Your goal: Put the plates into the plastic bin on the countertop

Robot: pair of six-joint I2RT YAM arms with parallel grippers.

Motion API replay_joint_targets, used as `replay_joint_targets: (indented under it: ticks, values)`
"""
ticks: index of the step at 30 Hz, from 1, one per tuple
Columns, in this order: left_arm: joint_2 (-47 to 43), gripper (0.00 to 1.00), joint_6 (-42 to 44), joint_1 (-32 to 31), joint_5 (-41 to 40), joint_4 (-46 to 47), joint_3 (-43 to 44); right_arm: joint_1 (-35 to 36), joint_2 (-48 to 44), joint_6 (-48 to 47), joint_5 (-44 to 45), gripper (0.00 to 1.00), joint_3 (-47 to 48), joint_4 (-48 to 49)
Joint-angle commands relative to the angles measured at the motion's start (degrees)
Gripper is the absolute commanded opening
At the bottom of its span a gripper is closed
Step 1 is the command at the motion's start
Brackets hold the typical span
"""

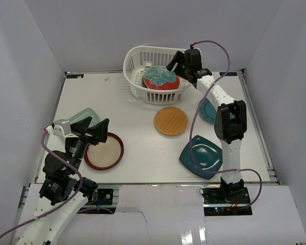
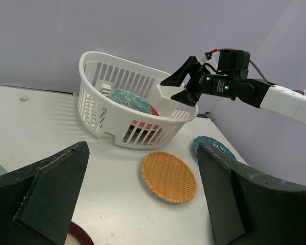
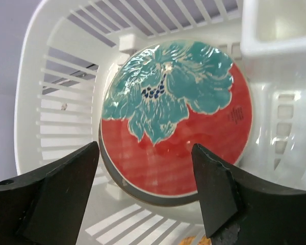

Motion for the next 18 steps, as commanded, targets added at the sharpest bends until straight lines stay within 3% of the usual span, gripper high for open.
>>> replay_joint_targets:
  ticks: [1, 2, 7, 12, 15, 16, 18]
  values:
    - [-0.77, 0.98, -0.36, 0.3, 0.55, 0.81, -0.08, 0.91, 1.99, -7.84, 4.32, 0.8, 5.38, -5.56]
    - [-0.86, 0.98, -0.45, 0.3, 0.55, 0.82, -0.17, 1.26, 2.34, -9.08, 6.24, 0.85, 5.91, -5.92]
    - [-1.03, 0.98, -0.45, 0.3, 0.46, 0.82, -0.26, 3.98, 0.68, -15.15, 8.81, 0.85, 6.01, -4.88]
    - [-1.12, 0.98, -0.1, 0.3, 0.2, 0.64, -0.26, 10.92, -9.31, -22.01, 5.39, 0.82, 2.77, -1.36]
    - [-1.47, 0.98, -0.01, 0.3, 0.02, 0.46, -0.26, 16.61, -19.67, -22.55, -0.31, 0.73, -11.53, 5.28]
    - [-1.39, 0.98, -0.1, 0.3, 0.11, 0.46, -0.26, 18.12, -22.07, -21.76, -1.55, 0.66, -20.62, 7.85]
    - [-1.47, 0.98, -0.1, 0.3, 0.54, 0.38, -0.17, 21.9, -27.25, -18.0, -8.13, 0.52, -28.67, 14.86]
